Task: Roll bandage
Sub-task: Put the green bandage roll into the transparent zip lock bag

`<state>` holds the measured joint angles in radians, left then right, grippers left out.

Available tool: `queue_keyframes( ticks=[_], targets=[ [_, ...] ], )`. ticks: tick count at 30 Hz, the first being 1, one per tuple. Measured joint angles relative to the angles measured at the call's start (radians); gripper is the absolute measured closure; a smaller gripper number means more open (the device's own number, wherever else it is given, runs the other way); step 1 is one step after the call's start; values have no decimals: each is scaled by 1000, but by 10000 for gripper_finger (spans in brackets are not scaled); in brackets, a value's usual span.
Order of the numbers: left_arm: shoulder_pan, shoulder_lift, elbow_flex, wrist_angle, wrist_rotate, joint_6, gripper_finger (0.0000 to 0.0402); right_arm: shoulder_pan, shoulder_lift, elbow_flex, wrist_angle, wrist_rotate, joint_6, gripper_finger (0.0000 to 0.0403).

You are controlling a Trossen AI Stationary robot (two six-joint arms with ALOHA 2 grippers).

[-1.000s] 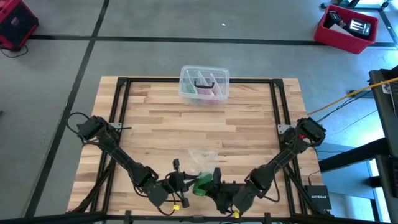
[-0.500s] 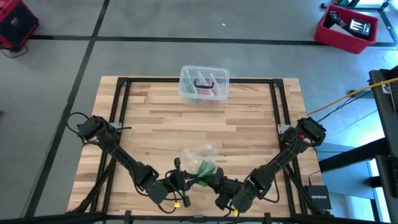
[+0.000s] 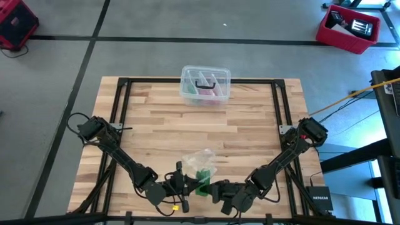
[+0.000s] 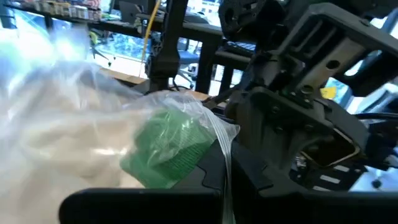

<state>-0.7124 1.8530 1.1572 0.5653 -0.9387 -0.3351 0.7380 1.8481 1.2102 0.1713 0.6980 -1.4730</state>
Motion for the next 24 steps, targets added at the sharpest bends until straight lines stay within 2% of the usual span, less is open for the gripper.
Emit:
queue_keyframes(
  ticks=[4,9,12,18,24],
  targets=[
    [2,0,0,3,64,-27,400,-19,0,0,3,83,19,329],
    [-9,-1,0,3,74,-45,399,-46,2,0,-6,263,167,329],
    [-13,0,0,0,75,-42,400,-42,2,0,17,330,264,329],
    [-13,0,0,5,54,-27,397,-42,2,0,12,365,589,329],
    [14,0,0,-10,43,-50,400,-67,2,0,-27,356,1000,329]
  ],
)
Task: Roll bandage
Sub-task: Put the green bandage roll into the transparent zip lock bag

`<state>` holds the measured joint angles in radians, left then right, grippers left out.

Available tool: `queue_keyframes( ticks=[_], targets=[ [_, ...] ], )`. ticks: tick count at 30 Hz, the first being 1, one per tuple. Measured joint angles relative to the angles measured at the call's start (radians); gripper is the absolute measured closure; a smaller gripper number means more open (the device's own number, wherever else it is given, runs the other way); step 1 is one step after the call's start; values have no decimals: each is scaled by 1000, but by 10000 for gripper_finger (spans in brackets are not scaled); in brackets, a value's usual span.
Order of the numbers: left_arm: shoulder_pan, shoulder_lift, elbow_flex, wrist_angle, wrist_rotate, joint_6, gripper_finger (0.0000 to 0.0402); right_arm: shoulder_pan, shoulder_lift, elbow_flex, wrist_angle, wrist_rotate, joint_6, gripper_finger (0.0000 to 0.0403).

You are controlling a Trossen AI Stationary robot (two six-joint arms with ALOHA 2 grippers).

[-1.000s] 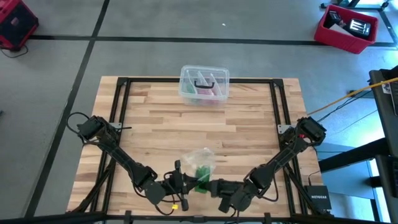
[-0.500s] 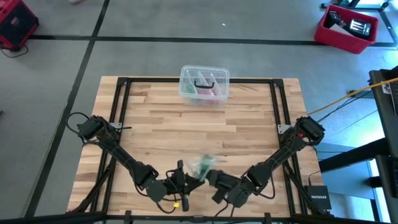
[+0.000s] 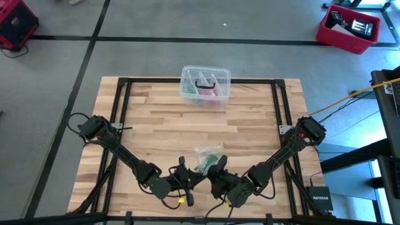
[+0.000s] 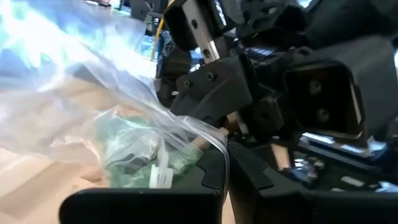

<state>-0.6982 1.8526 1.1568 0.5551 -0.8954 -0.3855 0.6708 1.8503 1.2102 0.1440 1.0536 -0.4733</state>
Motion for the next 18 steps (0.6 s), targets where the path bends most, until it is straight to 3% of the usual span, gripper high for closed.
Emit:
queue_keyframes(
  ticks=[3,6,9,14,18],
  targets=[
    [0,0,0,-26,-24,45,400,2,0,0,-54,-3,137,329],
    [-14,2,0,-25,-123,54,400,13,0,1,-58,-19,216,329],
    [-11,2,1,-24,-128,92,400,9,0,2,-85,-59,363,329],
    [-15,2,0,-94,-124,99,400,-22,9,2,-101,-312,569,329],
    [-9,4,-1,-269,-121,-15,398,-55,52,-12,-119,-457,680,329]
  ],
)
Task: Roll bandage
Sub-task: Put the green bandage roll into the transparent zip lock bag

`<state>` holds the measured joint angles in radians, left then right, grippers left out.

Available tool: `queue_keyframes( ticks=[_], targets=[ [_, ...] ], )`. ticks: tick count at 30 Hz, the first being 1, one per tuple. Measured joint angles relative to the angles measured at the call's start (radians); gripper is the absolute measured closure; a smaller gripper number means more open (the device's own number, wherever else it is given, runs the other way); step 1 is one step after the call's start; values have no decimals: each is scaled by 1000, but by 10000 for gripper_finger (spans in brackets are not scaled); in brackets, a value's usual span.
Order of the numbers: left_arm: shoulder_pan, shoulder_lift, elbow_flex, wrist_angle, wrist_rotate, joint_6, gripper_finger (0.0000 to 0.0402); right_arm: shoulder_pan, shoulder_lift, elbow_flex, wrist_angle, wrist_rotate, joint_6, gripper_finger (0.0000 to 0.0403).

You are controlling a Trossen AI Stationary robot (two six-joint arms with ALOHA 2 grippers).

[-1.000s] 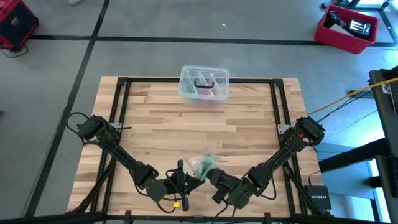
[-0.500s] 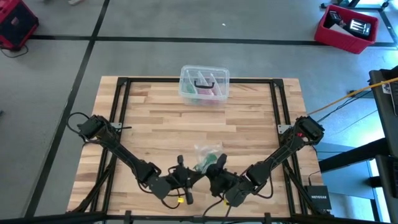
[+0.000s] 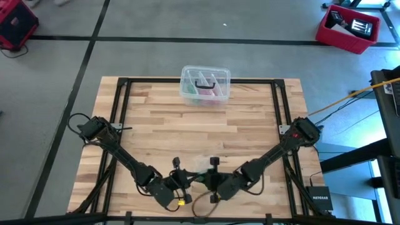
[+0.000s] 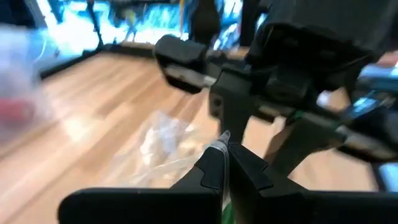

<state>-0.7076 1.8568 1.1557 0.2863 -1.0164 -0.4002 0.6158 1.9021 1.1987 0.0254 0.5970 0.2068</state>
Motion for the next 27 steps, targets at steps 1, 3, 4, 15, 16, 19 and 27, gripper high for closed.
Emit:
queue_keyframes(
  ticks=[1,3,4,15,16,19,27],
  targets=[
    [3,0,0,-57,3,-51,393,-10,9,-6,3,-31,32,329],
    [12,0,0,-166,7,-156,374,-31,20,-28,20,-92,86,329],
    [14,0,0,-219,5,-207,362,-41,24,-40,35,-125,110,329],
    [-58,-47,2,-386,42,-346,277,-61,29,-104,151,-190,183,329],
    [-61,-47,2,-391,50,-354,277,-61,29,-104,156,-189,183,329],
    [-53,-34,2,-412,59,-389,277,-61,29,-104,162,-181,183,329],
    [9,18,-22,-407,66,-413,276,-61,29,-104,168,-162,183,329]
  ],
)
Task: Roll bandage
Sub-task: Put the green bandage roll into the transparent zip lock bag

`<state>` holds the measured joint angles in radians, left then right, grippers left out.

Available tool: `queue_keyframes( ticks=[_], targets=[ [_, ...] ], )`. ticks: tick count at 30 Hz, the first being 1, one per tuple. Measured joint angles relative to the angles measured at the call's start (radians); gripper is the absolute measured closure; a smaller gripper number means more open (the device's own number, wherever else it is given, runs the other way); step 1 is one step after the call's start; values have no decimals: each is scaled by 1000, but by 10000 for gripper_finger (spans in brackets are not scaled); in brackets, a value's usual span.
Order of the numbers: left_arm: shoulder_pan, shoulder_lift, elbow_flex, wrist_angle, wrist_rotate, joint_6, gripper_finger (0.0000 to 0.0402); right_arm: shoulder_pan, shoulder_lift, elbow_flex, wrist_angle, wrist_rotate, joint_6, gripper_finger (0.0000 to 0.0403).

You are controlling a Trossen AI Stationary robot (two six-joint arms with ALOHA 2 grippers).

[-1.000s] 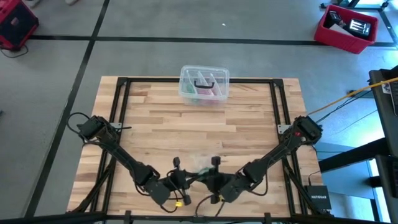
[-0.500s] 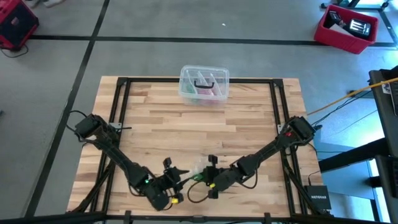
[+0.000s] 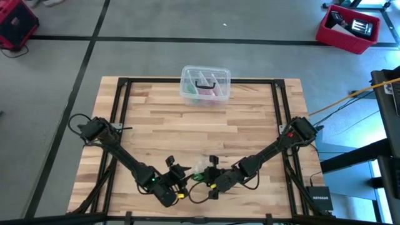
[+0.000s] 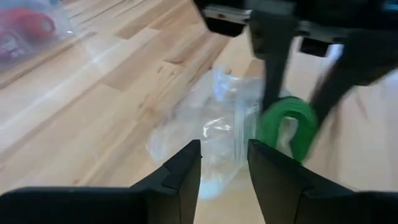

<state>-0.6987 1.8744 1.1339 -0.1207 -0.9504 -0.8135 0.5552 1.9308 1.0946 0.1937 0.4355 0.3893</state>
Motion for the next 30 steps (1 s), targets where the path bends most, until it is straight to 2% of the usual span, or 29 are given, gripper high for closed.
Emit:
queue_keyframes(
  ticks=[4,10,13,17,30],
  targets=[
    [26,6,-1,6,34,16,276,0,0,0,-1,-1,-1,329],
    [53,15,-1,5,159,61,293,2,0,0,-2,-1,-9,329],
    [59,15,-1,9,184,91,324,1,0,0,2,0,-12,329],
    [55,15,-1,52,215,153,390,2,0,0,-1,7,-29,329],
    [-3,-30,41,32,203,88,401,5,-19,9,-12,36,-136,329]
  ],
)
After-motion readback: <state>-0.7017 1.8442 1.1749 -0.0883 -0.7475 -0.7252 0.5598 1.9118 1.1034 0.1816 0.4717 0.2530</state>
